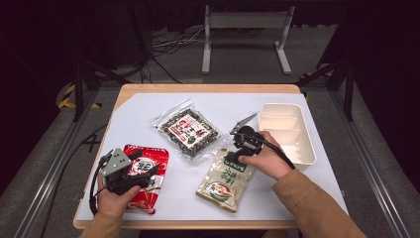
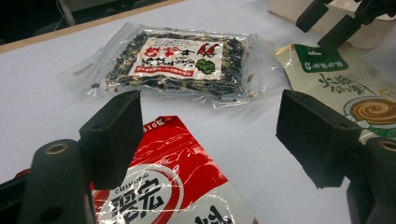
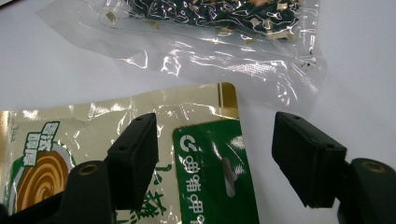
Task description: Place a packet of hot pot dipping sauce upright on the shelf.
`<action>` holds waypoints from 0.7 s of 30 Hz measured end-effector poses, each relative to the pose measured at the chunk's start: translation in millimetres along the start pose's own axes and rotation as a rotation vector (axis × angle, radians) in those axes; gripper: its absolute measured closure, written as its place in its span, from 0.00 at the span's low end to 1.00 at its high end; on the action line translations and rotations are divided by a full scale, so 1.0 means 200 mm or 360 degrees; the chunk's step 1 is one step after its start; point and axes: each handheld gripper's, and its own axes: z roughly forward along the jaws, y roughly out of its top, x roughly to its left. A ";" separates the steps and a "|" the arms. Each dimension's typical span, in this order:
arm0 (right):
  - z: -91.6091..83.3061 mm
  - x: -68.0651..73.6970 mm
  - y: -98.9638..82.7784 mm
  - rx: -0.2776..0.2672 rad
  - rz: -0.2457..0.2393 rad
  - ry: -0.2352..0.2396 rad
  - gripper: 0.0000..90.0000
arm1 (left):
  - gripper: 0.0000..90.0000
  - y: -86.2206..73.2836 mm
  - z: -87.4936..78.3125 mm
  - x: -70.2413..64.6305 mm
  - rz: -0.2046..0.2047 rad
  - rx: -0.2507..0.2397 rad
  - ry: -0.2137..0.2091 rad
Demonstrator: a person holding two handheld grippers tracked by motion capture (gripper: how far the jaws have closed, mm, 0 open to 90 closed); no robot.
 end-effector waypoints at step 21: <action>0.12 -0.01 0.04 0.0076 0.0046 0.0069 0.34 | 0.26 0.00 0.00 0.00 -0.0004 0.0008 -0.0001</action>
